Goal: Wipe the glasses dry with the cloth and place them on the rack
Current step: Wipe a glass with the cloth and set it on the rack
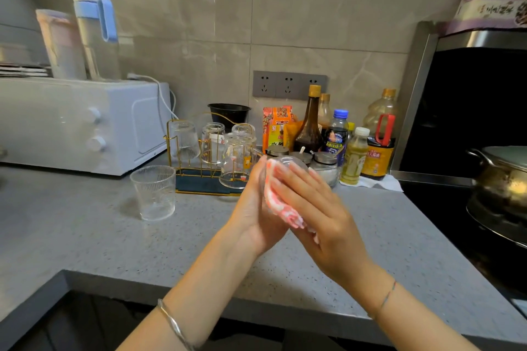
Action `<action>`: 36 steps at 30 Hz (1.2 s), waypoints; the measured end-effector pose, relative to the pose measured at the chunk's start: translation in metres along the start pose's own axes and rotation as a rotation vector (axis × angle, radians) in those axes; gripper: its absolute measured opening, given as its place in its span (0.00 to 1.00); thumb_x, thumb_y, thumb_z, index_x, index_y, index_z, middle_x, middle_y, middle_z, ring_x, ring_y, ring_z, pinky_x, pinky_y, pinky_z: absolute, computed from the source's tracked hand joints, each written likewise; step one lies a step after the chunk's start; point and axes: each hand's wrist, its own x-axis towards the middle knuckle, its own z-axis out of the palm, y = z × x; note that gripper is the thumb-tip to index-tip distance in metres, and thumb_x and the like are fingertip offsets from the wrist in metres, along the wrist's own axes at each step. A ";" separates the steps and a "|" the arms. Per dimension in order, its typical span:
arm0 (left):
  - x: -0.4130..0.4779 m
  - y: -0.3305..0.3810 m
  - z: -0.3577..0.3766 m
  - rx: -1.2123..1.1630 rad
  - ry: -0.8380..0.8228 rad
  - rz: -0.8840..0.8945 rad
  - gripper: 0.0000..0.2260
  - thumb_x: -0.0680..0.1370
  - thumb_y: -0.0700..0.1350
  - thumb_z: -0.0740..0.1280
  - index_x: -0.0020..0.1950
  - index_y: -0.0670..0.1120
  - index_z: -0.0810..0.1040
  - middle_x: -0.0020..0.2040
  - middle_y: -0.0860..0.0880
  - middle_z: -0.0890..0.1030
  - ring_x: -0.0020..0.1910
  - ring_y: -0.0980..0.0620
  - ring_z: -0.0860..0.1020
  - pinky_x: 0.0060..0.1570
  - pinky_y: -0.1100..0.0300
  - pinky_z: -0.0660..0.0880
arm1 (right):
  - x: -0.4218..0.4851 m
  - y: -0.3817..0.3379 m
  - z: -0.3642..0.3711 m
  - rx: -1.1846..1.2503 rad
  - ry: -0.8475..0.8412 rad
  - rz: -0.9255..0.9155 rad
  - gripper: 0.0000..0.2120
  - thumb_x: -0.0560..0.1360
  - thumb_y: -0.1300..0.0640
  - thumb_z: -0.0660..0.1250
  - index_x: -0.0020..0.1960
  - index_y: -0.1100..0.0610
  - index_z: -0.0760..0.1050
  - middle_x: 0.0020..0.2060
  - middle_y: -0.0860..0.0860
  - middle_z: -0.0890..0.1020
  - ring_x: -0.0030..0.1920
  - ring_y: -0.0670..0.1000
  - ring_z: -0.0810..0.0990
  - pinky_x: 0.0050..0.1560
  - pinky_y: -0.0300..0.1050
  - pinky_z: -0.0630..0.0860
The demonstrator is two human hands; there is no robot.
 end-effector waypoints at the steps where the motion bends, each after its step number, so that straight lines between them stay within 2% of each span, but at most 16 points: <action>1: -0.001 -0.004 0.001 -0.012 -0.015 0.007 0.27 0.70 0.60 0.69 0.51 0.35 0.81 0.47 0.39 0.84 0.43 0.43 0.84 0.43 0.52 0.82 | 0.003 0.000 0.000 -0.005 0.010 0.004 0.22 0.78 0.59 0.63 0.71 0.60 0.64 0.71 0.54 0.68 0.75 0.52 0.63 0.74 0.52 0.60; 3: -0.002 -0.010 0.005 -0.095 -0.009 -0.009 0.23 0.71 0.56 0.70 0.52 0.36 0.81 0.46 0.39 0.84 0.39 0.44 0.84 0.32 0.56 0.82 | 0.013 0.001 -0.003 -0.010 0.049 0.050 0.21 0.78 0.61 0.62 0.71 0.61 0.66 0.71 0.55 0.69 0.74 0.53 0.63 0.74 0.54 0.61; 6: 0.004 -0.010 0.007 -0.122 0.088 0.001 0.23 0.73 0.55 0.72 0.57 0.37 0.79 0.45 0.40 0.84 0.39 0.45 0.84 0.30 0.55 0.82 | 0.022 0.009 -0.011 0.024 0.085 0.168 0.21 0.79 0.60 0.62 0.71 0.61 0.66 0.72 0.54 0.68 0.75 0.52 0.62 0.72 0.58 0.64; 10: 0.010 0.002 0.004 -0.083 0.115 0.063 0.24 0.75 0.59 0.69 0.57 0.39 0.79 0.43 0.41 0.84 0.40 0.46 0.83 0.38 0.55 0.82 | 0.006 0.010 -0.010 0.007 0.022 0.130 0.22 0.79 0.58 0.61 0.72 0.62 0.65 0.72 0.54 0.67 0.75 0.52 0.61 0.74 0.54 0.62; 13: 0.010 0.003 0.002 -0.027 0.048 0.027 0.28 0.76 0.62 0.66 0.61 0.38 0.78 0.49 0.40 0.84 0.49 0.44 0.83 0.56 0.52 0.78 | 0.001 0.003 -0.003 -0.045 -0.019 0.056 0.23 0.80 0.55 0.60 0.72 0.60 0.62 0.72 0.53 0.67 0.75 0.49 0.61 0.75 0.48 0.59; 15: 0.010 0.001 0.001 -0.020 0.032 0.030 0.29 0.75 0.62 0.67 0.63 0.39 0.77 0.54 0.41 0.83 0.55 0.46 0.81 0.62 0.53 0.74 | 0.007 0.002 -0.004 -0.019 -0.014 0.066 0.22 0.80 0.56 0.60 0.72 0.60 0.63 0.71 0.52 0.67 0.75 0.49 0.61 0.75 0.48 0.59; 17: 0.009 0.001 0.002 -0.041 0.024 0.032 0.29 0.74 0.60 0.69 0.65 0.40 0.76 0.55 0.43 0.83 0.54 0.47 0.81 0.54 0.56 0.79 | 0.015 0.004 -0.009 0.025 0.007 0.101 0.22 0.79 0.57 0.59 0.72 0.61 0.64 0.71 0.52 0.68 0.75 0.51 0.62 0.74 0.48 0.61; 19: 0.009 0.003 0.004 -0.053 0.042 0.046 0.26 0.75 0.59 0.69 0.63 0.40 0.78 0.49 0.43 0.83 0.44 0.49 0.83 0.38 0.58 0.82 | 0.019 0.008 -0.013 0.048 0.032 0.130 0.22 0.79 0.60 0.61 0.72 0.62 0.64 0.72 0.53 0.68 0.75 0.52 0.62 0.73 0.50 0.62; 20: 0.009 0.004 0.005 -0.054 0.049 0.063 0.25 0.76 0.59 0.68 0.61 0.39 0.79 0.46 0.43 0.84 0.40 0.49 0.83 0.35 0.59 0.82 | 0.020 0.010 -0.013 0.050 0.044 0.139 0.22 0.78 0.62 0.62 0.72 0.62 0.65 0.72 0.54 0.68 0.75 0.52 0.62 0.73 0.53 0.64; 22: 0.010 0.006 0.004 -0.043 0.057 0.105 0.24 0.76 0.60 0.66 0.57 0.39 0.80 0.45 0.42 0.84 0.40 0.49 0.83 0.39 0.59 0.81 | 0.016 0.010 -0.012 0.048 0.061 0.147 0.22 0.78 0.62 0.62 0.71 0.63 0.65 0.72 0.55 0.68 0.75 0.52 0.62 0.71 0.55 0.66; 25: 0.010 0.009 0.002 0.015 0.002 0.103 0.31 0.75 0.65 0.63 0.61 0.38 0.78 0.54 0.40 0.83 0.50 0.45 0.83 0.54 0.53 0.78 | 0.009 0.003 -0.004 -0.005 0.032 0.082 0.21 0.80 0.56 0.61 0.71 0.62 0.66 0.71 0.54 0.68 0.75 0.51 0.62 0.73 0.52 0.63; 28: 0.008 0.005 0.003 0.102 -0.048 0.128 0.30 0.76 0.64 0.60 0.58 0.38 0.78 0.50 0.39 0.84 0.46 0.44 0.85 0.51 0.50 0.79 | 0.011 0.002 -0.003 -0.068 -0.005 -0.018 0.22 0.78 0.59 0.64 0.70 0.61 0.67 0.71 0.54 0.69 0.74 0.52 0.64 0.74 0.50 0.61; 30: 0.010 0.001 0.002 0.154 -0.066 0.158 0.28 0.77 0.61 0.62 0.63 0.39 0.77 0.55 0.40 0.83 0.50 0.46 0.83 0.49 0.54 0.81 | 0.018 0.007 -0.008 -0.104 0.014 -0.016 0.21 0.77 0.61 0.64 0.70 0.61 0.68 0.70 0.55 0.70 0.73 0.52 0.65 0.73 0.50 0.63; 32: 0.014 -0.001 -0.002 0.241 -0.026 0.171 0.26 0.76 0.59 0.66 0.63 0.40 0.78 0.56 0.40 0.83 0.50 0.46 0.82 0.48 0.56 0.81 | 0.025 0.010 -0.016 -0.014 0.070 0.166 0.17 0.80 0.57 0.61 0.68 0.59 0.72 0.66 0.55 0.76 0.69 0.51 0.72 0.69 0.51 0.69; 35: 0.013 0.003 -0.010 0.364 0.007 0.212 0.21 0.70 0.58 0.69 0.54 0.42 0.80 0.44 0.44 0.85 0.40 0.49 0.83 0.46 0.55 0.81 | 0.035 0.013 -0.035 0.458 0.225 0.687 0.14 0.80 0.49 0.59 0.53 0.51 0.82 0.45 0.57 0.85 0.47 0.56 0.83 0.48 0.55 0.79; 36: 0.011 0.003 -0.014 0.396 0.000 0.223 0.21 0.69 0.57 0.70 0.53 0.43 0.80 0.42 0.45 0.84 0.38 0.50 0.83 0.46 0.54 0.80 | 0.037 0.017 -0.041 0.549 0.270 0.798 0.14 0.80 0.48 0.59 0.49 0.50 0.82 0.42 0.55 0.85 0.45 0.56 0.84 0.47 0.53 0.79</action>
